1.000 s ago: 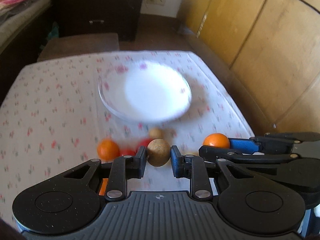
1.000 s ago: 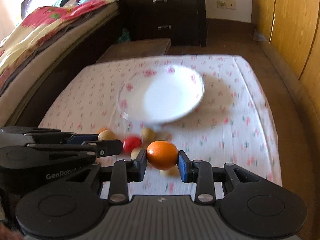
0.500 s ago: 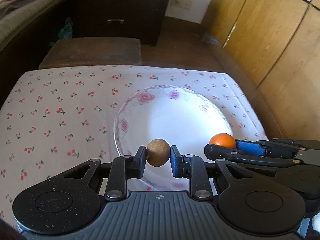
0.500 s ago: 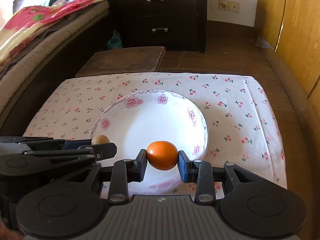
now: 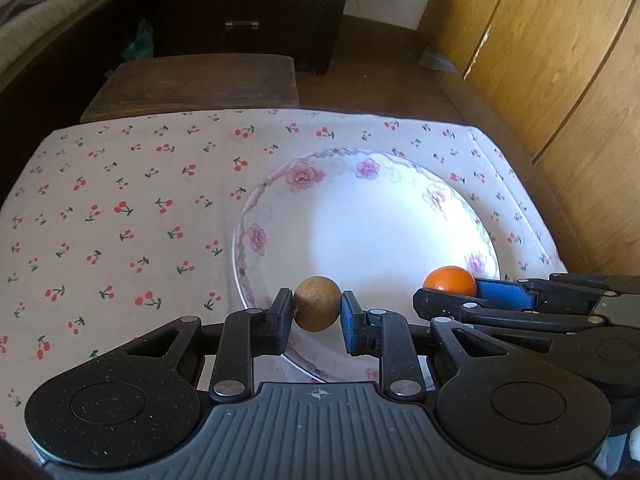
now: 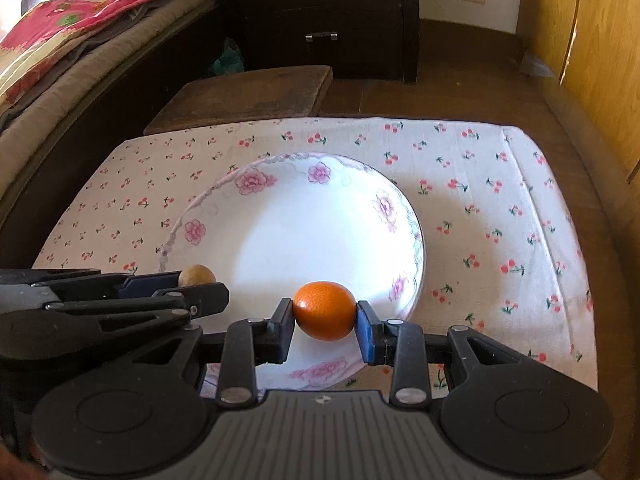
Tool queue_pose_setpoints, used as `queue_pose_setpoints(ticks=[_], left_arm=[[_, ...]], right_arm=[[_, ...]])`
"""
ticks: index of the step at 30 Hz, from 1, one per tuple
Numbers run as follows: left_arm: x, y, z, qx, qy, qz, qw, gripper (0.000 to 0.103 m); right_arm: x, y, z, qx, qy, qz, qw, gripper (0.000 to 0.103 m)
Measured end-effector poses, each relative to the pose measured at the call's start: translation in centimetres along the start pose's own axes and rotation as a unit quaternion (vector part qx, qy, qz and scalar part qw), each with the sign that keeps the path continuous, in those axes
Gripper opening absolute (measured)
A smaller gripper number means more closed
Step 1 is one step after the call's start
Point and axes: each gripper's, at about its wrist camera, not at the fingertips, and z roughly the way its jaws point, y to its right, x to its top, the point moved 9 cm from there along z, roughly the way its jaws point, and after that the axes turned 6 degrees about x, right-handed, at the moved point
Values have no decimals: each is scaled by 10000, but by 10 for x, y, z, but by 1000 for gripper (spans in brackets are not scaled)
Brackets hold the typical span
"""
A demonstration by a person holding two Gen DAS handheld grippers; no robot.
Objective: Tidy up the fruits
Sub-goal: 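Open the left tool over the bowl while the right tool releases the tangerine there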
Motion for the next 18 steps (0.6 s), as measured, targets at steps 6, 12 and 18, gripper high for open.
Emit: queue_pose_setpoints(ticks=[6,12,18], left_arm=[[-4,-2,-6,-2,-45,-65,10000,32],[-9,-6,-12,46,-136,-68,9999,32],[-5,-6,-13,43,-97,-87,9999,35]], right_arm=[[-3,-4,-3,68,-70,-19,10000,34],[-5,-11,-4,-49,-97,-126,9999,35],[0,-8,-5,-118,-5,-83,9999,35]])
